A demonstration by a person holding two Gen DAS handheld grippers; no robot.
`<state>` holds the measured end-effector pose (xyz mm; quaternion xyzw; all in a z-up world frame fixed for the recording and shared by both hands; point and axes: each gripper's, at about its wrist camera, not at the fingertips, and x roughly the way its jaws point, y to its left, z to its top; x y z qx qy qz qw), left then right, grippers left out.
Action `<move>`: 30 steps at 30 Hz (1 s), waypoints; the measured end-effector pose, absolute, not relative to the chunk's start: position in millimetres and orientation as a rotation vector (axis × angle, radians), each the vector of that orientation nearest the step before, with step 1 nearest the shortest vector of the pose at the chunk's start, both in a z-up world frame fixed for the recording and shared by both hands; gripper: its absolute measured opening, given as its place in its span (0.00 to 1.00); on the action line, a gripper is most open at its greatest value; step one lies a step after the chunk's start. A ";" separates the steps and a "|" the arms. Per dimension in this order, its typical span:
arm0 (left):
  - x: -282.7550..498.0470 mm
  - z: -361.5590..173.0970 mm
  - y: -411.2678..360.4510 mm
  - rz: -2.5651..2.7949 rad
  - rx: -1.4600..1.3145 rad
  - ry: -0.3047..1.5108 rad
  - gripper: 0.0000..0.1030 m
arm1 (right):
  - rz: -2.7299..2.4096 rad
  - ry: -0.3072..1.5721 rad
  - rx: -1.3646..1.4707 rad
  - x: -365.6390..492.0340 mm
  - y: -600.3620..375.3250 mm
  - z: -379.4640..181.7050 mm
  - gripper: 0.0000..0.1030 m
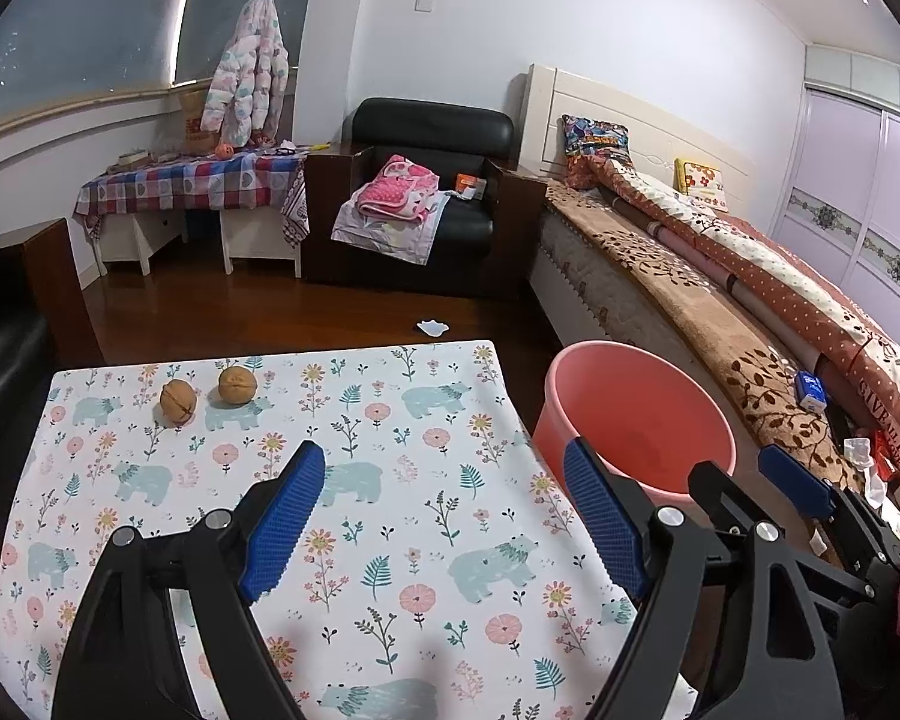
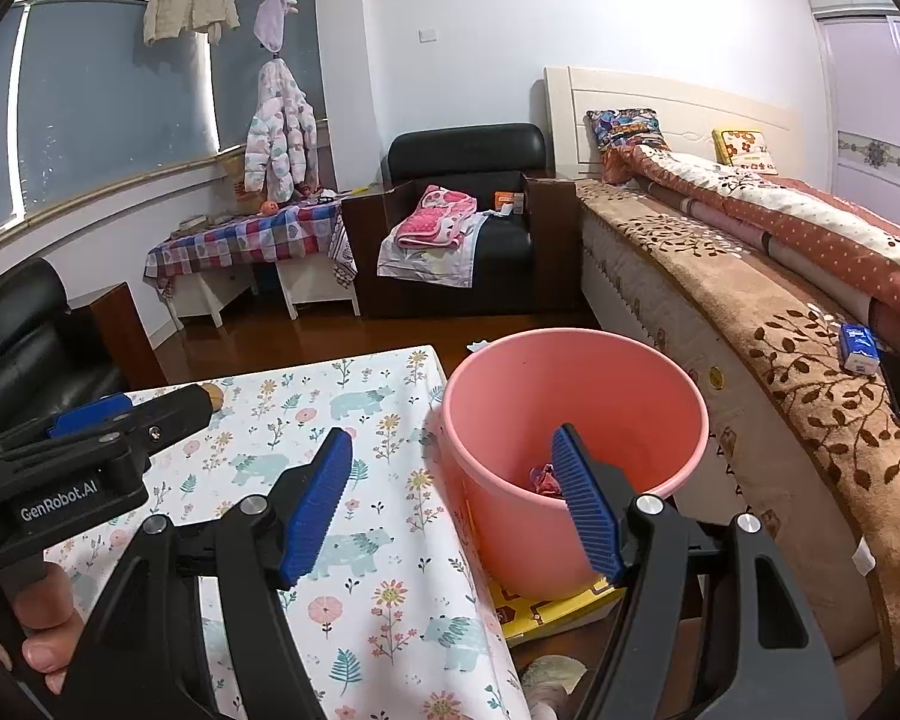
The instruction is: Collect trash
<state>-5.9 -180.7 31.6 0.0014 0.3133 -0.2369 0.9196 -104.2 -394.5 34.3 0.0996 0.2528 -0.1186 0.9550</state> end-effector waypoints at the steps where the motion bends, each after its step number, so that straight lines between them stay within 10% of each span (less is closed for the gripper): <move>1: -6.2 31.3 -180.5 -0.488 0.003 0.644 0.78 | -0.240 0.514 0.202 -104.0 -394.1 34.2 0.67; 30: -7.1 31.1 -179.6 -0.489 0.004 0.648 0.78 | -0.238 0.515 0.207 -107.7 -397.1 33.3 0.67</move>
